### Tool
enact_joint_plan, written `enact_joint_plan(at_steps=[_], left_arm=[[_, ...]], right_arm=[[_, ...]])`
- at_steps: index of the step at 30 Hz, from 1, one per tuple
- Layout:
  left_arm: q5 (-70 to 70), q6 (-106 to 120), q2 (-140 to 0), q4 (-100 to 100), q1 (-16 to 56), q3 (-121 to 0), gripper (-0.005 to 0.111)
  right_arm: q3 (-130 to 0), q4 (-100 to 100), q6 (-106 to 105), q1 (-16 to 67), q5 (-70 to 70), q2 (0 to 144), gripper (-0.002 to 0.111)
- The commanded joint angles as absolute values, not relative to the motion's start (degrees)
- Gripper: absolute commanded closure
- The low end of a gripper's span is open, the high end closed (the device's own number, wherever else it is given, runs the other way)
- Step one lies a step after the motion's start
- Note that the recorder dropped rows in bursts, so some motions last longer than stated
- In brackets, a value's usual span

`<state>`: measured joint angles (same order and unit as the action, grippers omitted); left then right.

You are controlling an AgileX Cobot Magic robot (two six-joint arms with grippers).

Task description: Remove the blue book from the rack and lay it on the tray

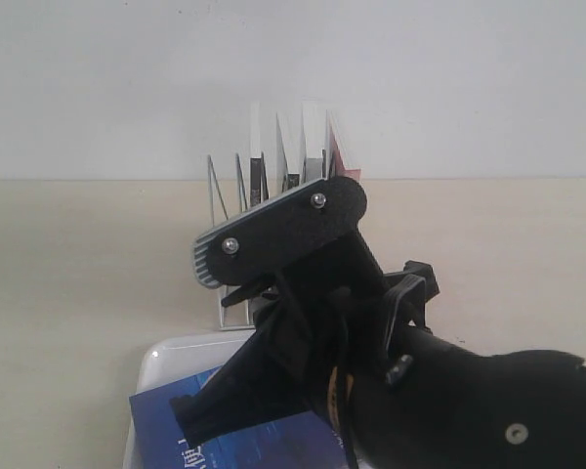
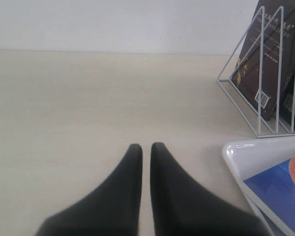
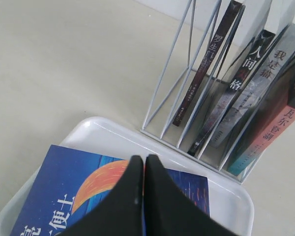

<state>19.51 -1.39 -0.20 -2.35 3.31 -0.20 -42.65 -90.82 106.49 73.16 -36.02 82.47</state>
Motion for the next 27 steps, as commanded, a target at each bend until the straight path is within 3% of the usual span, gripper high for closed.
enact_joint_plan(at_steps=[1,7,19,22,27], left_arm=[[19.28,-1.88,0.00,-2.29,3.08,0.00,0.101],[19.28,-1.88,0.00,-2.29,3.08,0.00,0.101],[19.28,-1.88,0.00,-2.29,3.08,0.00,0.101],[19.28,-1.88,0.00,-2.29,3.08,0.00,0.101],[19.28,-1.88,0.00,-2.29,3.08,0.00,0.101]], right_arm=[[-42.97,-91.12,106.10,73.21,-36.41,81.82,0.108],[-41.91,-86.65,106.22,73.21,-35.81,81.45,0.108],[-29.53,-85.50,110.14,72.42,-20.27,71.24,0.108],[-26.41,-85.50,112.56,68.31,-15.27,66.80,0.108],[-20.52,-85.61,112.56,54.38,-1.37,57.46,0.108]])
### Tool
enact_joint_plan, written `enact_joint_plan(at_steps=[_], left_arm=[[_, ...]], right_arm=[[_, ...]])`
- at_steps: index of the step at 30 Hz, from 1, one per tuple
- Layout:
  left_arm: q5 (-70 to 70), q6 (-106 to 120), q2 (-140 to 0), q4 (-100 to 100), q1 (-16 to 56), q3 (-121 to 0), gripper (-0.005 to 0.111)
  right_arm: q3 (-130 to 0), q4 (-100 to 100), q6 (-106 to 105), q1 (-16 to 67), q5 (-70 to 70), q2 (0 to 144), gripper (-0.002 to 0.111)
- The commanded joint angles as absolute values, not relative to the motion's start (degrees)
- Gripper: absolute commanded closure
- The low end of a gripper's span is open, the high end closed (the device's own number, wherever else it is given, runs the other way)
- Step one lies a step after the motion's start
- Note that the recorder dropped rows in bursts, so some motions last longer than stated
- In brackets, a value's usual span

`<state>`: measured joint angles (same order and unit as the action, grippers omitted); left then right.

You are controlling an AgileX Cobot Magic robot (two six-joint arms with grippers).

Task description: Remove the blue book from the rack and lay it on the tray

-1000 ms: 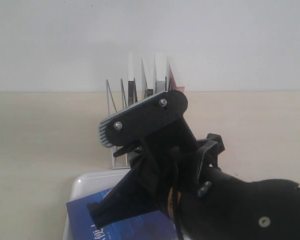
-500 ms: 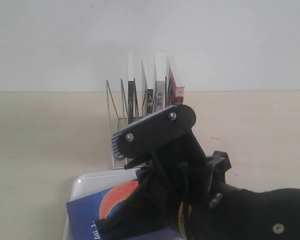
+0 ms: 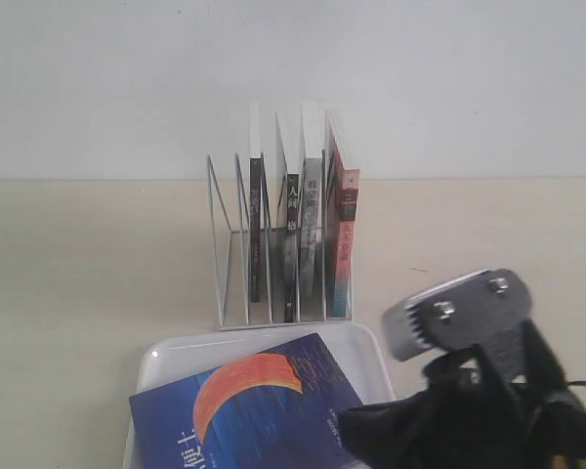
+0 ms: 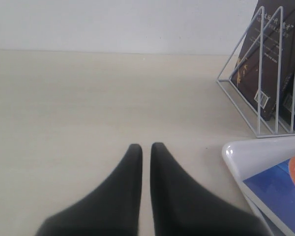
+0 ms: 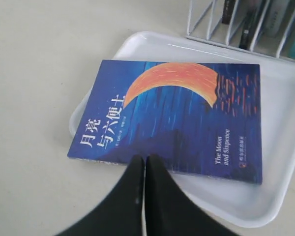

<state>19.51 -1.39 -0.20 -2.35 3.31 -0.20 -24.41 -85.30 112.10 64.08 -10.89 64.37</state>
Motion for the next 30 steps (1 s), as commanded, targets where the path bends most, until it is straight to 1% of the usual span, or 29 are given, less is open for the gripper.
enact_joint_plan(at_steps=[1,6,12,18,21,24,30], left_arm=[[19.28,-1.88,0.00,-2.29,3.08,0.00,0.101],[19.28,-1.88,0.00,-2.29,3.08,0.00,0.101],[19.28,-1.88,0.00,-2.29,3.08,0.00,0.101],[19.28,-1.88,0.00,-2.29,3.08,0.00,0.101],[19.28,-1.88,0.00,-2.29,3.08,0.00,0.101],[19.28,-1.88,0.00,-2.29,3.08,0.00,0.101],[19.28,-1.88,0.00,-2.29,3.08,0.00,0.101]], right_arm=[[-19.35,-85.61,112.56,51.88,0.74,55.55,0.108],[-10.74,-85.48,112.56,38.16,8.06,40.76,0.108],[-1.00,-85.37,112.30,23.99,8.38,20.88,0.108],[0.00,-85.10,112.51,13.02,11.10,9.12,0.108],[0.00,-85.10,112.52,8.97,13.37,4.70,0.108],[0.00,-85.10,112.52,6.63,14.01,1.51,0.108],[0.00,-84.07,112.53,6.32,13.42,0.98,0.108]])
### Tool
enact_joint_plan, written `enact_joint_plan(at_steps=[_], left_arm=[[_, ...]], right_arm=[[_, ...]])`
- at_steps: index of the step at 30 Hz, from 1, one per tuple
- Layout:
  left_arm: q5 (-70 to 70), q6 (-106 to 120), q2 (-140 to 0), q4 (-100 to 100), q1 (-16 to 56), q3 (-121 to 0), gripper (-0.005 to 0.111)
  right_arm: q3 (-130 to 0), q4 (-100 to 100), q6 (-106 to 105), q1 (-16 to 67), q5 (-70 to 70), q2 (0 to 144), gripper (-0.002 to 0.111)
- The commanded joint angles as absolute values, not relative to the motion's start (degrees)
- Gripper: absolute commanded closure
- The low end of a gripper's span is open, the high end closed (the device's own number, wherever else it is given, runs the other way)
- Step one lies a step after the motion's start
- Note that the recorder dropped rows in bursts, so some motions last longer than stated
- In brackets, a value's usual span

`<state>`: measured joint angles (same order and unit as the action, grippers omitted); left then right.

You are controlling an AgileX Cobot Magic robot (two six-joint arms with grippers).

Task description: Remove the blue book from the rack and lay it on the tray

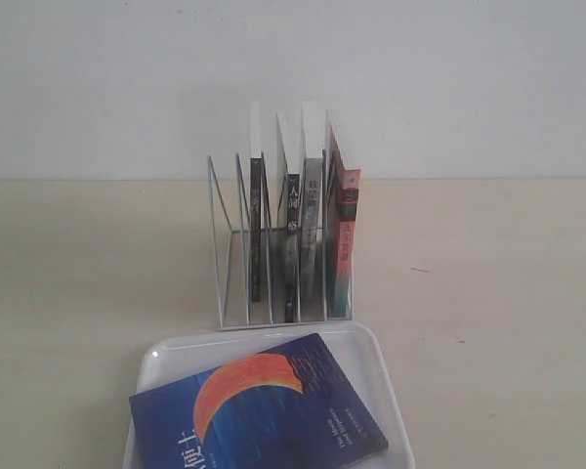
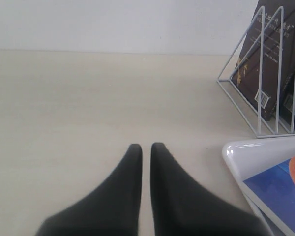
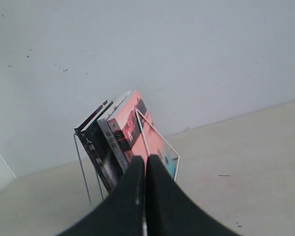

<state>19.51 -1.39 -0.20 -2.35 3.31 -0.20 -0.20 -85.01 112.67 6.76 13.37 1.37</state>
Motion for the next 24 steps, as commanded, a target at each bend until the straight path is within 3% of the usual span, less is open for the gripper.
enact_joint_plan(at_steps=[1,11,19,24], left_arm=[[19.28,-1.88,0.00,-2.29,3.08,0.00,0.101],[19.28,-1.88,0.00,-2.29,3.08,0.00,0.101],[19.28,-1.88,0.00,-2.29,3.08,0.00,0.101],[19.28,-1.88,0.00,-2.29,3.08,0.00,0.101]], right_arm=[[0.00,-82.21,112.68,6.32,13.52,0.98,0.108],[0.00,-62.67,109.08,6.32,14.49,0.73,0.108],[0.00,-29.99,57.50,6.32,13.15,0.60,0.108],[0.00,-2.66,25.46,6.32,-3.16,0.60,0.108]])
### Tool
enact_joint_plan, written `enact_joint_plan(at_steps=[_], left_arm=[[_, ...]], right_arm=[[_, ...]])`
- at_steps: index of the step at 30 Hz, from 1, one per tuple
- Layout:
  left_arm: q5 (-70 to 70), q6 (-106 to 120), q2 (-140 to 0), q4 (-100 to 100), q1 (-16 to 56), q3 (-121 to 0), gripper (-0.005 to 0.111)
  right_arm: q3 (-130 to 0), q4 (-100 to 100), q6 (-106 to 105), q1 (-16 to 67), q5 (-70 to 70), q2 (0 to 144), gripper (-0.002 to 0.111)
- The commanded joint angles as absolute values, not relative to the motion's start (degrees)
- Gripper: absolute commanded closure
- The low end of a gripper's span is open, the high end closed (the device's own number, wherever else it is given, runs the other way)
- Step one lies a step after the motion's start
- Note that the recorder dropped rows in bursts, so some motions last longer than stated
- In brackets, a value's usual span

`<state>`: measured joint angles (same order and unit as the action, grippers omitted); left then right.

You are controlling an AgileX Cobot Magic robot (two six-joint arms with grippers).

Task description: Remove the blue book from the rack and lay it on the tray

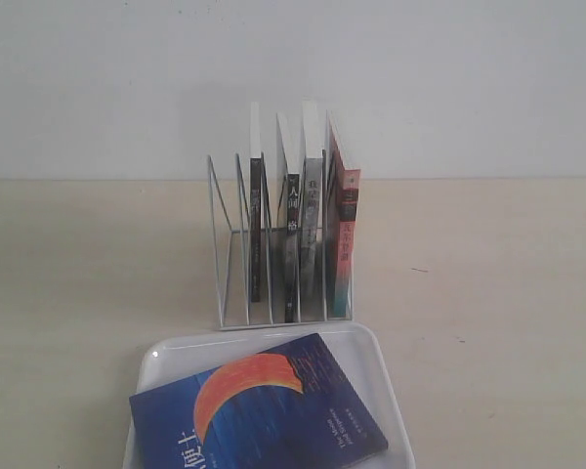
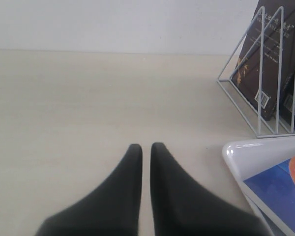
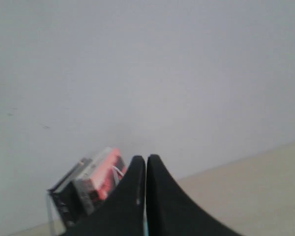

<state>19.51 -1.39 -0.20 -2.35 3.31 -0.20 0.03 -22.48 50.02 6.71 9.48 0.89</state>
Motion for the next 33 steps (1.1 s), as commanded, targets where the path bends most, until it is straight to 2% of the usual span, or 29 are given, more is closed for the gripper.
enact_joint_plan(at_steps=[1,4,7,12,21,33], left_arm=[[19.28,-1.88,0.00,-2.29,3.08,0.00,0.101],[19.28,-1.88,0.00,-2.29,3.08,0.00,0.101],[19.28,-1.88,0.00,-2.29,3.08,0.00,0.101],[19.28,-1.88,0.00,-2.29,3.08,0.00,0.101],[19.28,-1.88,0.00,-2.29,3.08,0.00,0.101],[19.28,-1.88,0.00,-2.29,3.08,0.00,0.101]], right_arm=[[0.00,0.97,19.29,6.32,-5.84,0.60,0.108],[0.00,4.90,3.64,6.32,-13.93,0.60,0.108],[0.00,3.95,1.20,6.32,-19.83,0.60,0.108],[0.00,4.06,11.34,6.32,-17.51,0.60,0.108],[0.00,0.81,9.86,9.81,-20.05,0.00,0.108],[0.00,0.94,9.96,8.86,-19.82,0.00,0.108]])
